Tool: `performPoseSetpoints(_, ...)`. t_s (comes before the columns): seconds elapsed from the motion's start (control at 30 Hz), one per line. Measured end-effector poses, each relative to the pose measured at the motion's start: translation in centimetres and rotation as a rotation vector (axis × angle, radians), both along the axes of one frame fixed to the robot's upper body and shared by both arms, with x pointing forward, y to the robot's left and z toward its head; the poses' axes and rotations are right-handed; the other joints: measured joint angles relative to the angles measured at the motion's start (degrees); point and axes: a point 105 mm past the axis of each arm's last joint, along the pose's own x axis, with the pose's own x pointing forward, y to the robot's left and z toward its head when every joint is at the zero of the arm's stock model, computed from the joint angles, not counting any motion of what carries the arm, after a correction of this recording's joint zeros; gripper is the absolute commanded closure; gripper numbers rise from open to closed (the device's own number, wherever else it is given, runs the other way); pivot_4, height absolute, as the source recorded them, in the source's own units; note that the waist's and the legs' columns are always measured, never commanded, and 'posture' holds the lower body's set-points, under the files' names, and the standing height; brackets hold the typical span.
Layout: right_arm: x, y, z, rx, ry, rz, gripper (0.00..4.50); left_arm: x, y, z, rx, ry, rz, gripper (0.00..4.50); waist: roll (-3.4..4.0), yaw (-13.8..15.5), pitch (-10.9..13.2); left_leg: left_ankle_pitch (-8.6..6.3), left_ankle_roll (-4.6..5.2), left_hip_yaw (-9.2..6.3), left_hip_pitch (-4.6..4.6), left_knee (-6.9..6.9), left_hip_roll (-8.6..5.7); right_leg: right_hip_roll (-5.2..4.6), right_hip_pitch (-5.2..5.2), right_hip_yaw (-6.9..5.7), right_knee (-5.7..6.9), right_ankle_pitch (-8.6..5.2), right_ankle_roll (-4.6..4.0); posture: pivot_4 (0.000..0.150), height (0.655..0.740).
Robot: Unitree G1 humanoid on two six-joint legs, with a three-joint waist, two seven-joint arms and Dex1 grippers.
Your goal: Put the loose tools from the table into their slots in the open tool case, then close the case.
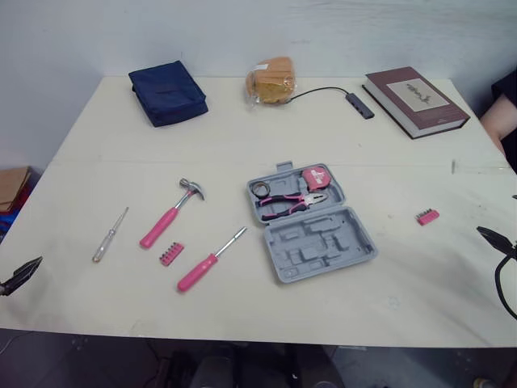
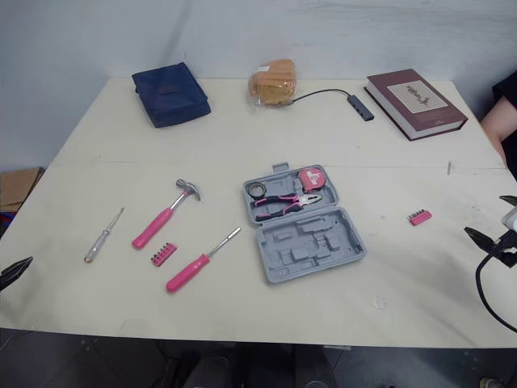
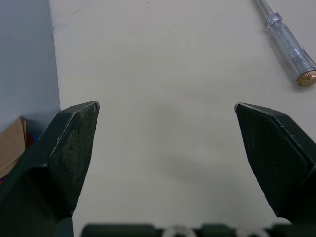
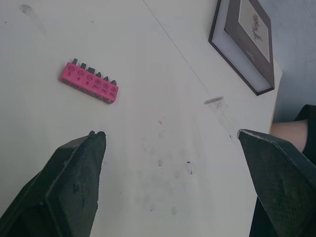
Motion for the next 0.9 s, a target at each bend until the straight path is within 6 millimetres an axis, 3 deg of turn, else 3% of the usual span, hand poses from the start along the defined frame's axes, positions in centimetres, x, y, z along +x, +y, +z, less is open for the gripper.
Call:
performPoseSetpoints(0.1, 0.4, 0.3, 0.1, 0.025, -0.010, 0.005, 0.00, 0.2, -0.5, 0.2, -0.041, -0.016, -0.017, 0.06, 0.00, -0.1, 0.0, 0.00, 0.00, 0.00, 0.01, 0.04, 0.00, 0.00, 0.01, 0.01, 0.04, 0.00, 0.00, 0.150, 0.7400)
performPoseSetpoints(0.2, 1.6, 1.8, 0.5, 0.084, -0.031, 0.052, 0.00, 1.0, -2.3, 1.2, -0.100, -0.056, -0.097, 0.06, -0.02, -0.1, 0.0, 0.00, -0.01, -0.01, -0.01, 0.16, 0.03, 0.01, 0.01, 0.01, 0.13, 0.00, 0.01, 0.150, 0.7400)
performPoseSetpoints(0.37, 3.7, 6.2, 2.2, 0.203, -0.028, 0.199, 0.00, 3.0, -8.4, 2.2, -0.085, -0.046, -0.308, 0.06, 0.03, 0.1, 0.0, 0.01, -0.03, -0.04, -0.04, 0.18, 0.02, 0.02, 0.00, 0.01, 0.16, 0.01, 0.02, 0.150, 0.7400)
performPoseSetpoints(0.57, 5.3, 9.8, 1.7, 0.248, 0.050, 0.312, 0.00, 4.8, -15.9, 2.3, -0.130, 0.016, -0.472, 0.06, -0.01, 0.2, 0.0, 0.01, -0.05, -0.07, -0.11, 0.26, 0.01, 0.05, 0.00, 0.00, 0.17, 0.03, 0.05, 0.150, 0.7400)
performPoseSetpoints(0.6, 5.6, 10.2, 1.6, 0.264, 0.051, 0.323, 0.42, 5.3, -16.7, 2.6, -0.146, 0.006, -0.473, 0.46, -0.01, 0.3, 0.0, 0.03, -0.09, -0.07, -0.11, 0.27, 0.01, 0.06, -0.01, -0.01, 0.18, 0.03, 0.05, 0.150, 0.7400)
performPoseSetpoints(0.67, 6.3, 10.9, 1.4, 0.277, 0.063, 0.335, 0.85, 6.2, -18.8, 2.6, -0.174, 0.017, -0.500, 0.89, 0.00, 0.3, 0.0, 0.14, -0.28, -0.06, -0.04, 0.30, -0.01, 0.08, 0.06, -0.02, 0.18, 0.04, 0.07, 0.150, 0.7400)
performPoseSetpoints(0.8, 8.4, 14.5, -0.2, 0.257, 0.112, 0.420, 2.84, 7.3, -27.8, 1.2, -0.259, 0.086, -0.717, 2.69, -0.05, 0.3, 0.0, 0.21, -0.37, -0.04, -0.18, 0.52, -0.08, 0.12, 0.05, 0.00, 0.40, 0.13, 0.24, 0.150, 0.7400)
performPoseSetpoints(0.9, 9.1, 14.2, -2.2, 0.215, 0.179, 0.391, 4.37, 8.3, -29.8, 0.0, -0.252, 0.140, -0.722, 4.14, -0.07, 0.3, 0.0, 0.27, -0.41, 0.05, -0.24, 0.51, -0.01, 0.31, -0.06, 0.03, 0.38, 0.13, 0.25, 0.150, 0.7400)
